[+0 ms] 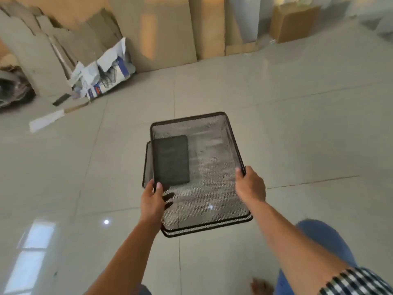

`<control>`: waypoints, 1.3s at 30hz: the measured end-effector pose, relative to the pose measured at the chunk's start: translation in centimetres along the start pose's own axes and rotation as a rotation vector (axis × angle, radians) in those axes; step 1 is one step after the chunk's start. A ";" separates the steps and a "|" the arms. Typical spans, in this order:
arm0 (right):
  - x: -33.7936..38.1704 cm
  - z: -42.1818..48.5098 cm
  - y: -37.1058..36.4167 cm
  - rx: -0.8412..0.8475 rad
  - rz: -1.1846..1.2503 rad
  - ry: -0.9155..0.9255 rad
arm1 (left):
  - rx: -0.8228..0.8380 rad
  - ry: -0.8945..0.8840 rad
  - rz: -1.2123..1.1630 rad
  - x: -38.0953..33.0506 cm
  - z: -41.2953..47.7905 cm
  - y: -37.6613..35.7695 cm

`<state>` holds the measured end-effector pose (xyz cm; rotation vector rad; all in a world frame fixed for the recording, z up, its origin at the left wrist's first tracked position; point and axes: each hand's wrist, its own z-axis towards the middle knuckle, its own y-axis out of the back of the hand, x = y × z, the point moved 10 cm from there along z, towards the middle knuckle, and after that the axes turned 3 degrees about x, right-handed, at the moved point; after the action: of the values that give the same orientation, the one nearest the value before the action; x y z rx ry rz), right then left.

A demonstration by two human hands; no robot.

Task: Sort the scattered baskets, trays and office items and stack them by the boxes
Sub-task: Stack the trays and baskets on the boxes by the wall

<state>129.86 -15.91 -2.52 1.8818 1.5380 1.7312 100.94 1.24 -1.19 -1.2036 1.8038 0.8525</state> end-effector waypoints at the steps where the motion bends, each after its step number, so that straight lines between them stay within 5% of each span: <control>1: 0.7 -1.4 2.8 -0.011 0.003 -0.032 | 0.025 0.016 0.024 -2.7 -1.7 -0.5; 9: 1.7 -18.2 25.9 -0.221 0.200 -0.436 | 0.530 0.088 0.316 -22.9 -17.4 -9.6; 16: -2.9 -35.5 38.4 -0.524 0.440 -0.734 | 0.751 -0.097 0.627 -29.9 -30.9 -19.4; 30: -19.7 -71.9 48.3 -1.138 0.743 -1.115 | 1.403 -0.472 0.794 -20.7 -69.3 -35.8; 39: -31.3 -94.1 47.1 -1.376 0.920 -1.378 | 1.748 -0.567 0.966 -5.8 -96.1 -38.9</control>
<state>86.16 -107.20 39.90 1.9000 -0.8912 0.5872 115.64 -90.90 44.30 0.9582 1.6441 -0.1756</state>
